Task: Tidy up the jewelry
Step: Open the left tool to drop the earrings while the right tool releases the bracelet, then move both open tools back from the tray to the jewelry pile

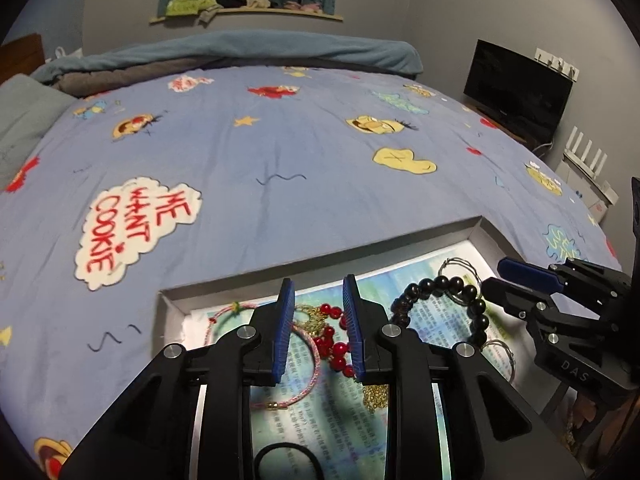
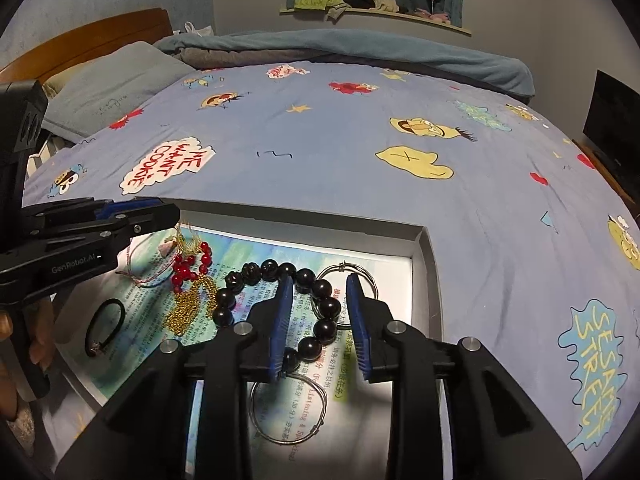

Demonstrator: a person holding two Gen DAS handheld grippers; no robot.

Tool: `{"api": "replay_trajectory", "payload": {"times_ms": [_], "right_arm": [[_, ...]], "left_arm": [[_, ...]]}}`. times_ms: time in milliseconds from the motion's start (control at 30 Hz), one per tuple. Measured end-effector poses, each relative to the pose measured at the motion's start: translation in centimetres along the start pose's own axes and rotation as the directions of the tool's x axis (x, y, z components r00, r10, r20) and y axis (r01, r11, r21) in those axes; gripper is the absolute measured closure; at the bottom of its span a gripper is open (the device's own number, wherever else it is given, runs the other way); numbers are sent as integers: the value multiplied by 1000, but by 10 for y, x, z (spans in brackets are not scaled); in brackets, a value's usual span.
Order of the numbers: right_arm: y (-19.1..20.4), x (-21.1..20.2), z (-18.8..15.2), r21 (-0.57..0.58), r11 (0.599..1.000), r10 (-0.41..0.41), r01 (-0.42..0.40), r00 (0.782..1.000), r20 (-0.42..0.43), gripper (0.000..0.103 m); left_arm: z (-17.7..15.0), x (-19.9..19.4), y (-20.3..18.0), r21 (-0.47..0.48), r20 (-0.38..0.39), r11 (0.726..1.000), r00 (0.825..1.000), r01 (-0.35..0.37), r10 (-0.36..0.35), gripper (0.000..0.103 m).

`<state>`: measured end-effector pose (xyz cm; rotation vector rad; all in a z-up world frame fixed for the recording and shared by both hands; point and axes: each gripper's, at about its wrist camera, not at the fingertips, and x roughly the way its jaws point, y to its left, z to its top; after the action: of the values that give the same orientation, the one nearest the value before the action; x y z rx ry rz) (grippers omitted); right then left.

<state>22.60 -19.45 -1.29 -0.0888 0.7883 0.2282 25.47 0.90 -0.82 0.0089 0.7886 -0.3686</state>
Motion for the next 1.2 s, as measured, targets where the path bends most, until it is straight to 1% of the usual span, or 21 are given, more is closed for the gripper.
{"api": "replay_trajectory", "payload": {"times_ms": [67, 100, 133, 167, 200, 267, 333, 400, 533, 600, 667, 733, 800, 900, 1067, 1200], "right_arm": [[-1, -4, 0, 8, 1000, 6, -6, 1000, 5, 75], [-2, -7, 0, 11, 1000, 7, -7, 1000, 10, 75], [-2, -9, 1, 13, 1000, 6, -7, 1000, 15, 75], [-2, -12, 0, 14, 1000, 6, -6, 1000, 20, 73], [-3, -15, 0, 17, 1000, 3, -4, 1000, 27, 69], [-3, -21, 0, 17, 1000, -2, 1, 999, 36, 65], [-4, -29, -1, 22, 1000, -7, 5, 999, 49, 60], [-5, -37, -1, 26, 1000, -14, 12, 998, 66, 47], [-5, -49, -1, 35, 999, -19, 16, 996, 92, 36], [-4, -55, 0, 37, 999, -25, 21, 994, 108, 25], [-2, -60, 1, 33, 999, -25, 21, 992, 122, 22], [-2, -65, 2, 38, 999, -27, 22, 991, 133, 18], [-2, -71, 0, 49, 999, -23, 16, 990, 140, 12], [-6, -80, -7, 73, 997, -22, 13, 991, 131, 7], [-11, -104, -16, 89, 995, -45, 34, 991, 124, 6], [-7, -126, -24, 76, 996, -57, 48, 990, 126, 6]], "left_arm": [[0, -6, 0, -5, 3, 1000, 1000, -10, 10, 76], [0, -8, 0, -10, 5, 1000, 1000, -14, 14, 71], [-1, -12, 1, -18, 8, 1000, 1000, -22, 22, 64], [-1, -14, 1, -21, 9, 999, 1000, -29, 29, 61], [-2, -17, 1, -23, 11, 999, 999, -39, 40, 57], [-4, -22, 1, -19, 8, 997, 998, -69, 69, 54], [-8, -28, 0, -24, 0, 996, 996, -85, 85, 44], [-11, -35, -1, -31, 4, 995, 996, -93, 93, 39], [-17, -54, -11, -5, 16, 990, 990, -141, 141, 24], [-18, -66, -14, -1, 23, 988, 987, -156, 156, 23], [-17, -81, -15, -4, 29, 987, 987, -158, 158, 22], [-17, -95, -16, -12, 46, 986, 985, -164, 164, 17], [-18, -110, -16, -17, 66, 987, 985, -161, 162, 14], [-20, -129, -16, -12, 73, 986, 983, -169, 169, 13], [-28, -152, -14, -22, 78, 985, 982, -169, 170, 11], [-40, -170, -12, -26, 75, 984, 981, -175, 176, 11]]}}
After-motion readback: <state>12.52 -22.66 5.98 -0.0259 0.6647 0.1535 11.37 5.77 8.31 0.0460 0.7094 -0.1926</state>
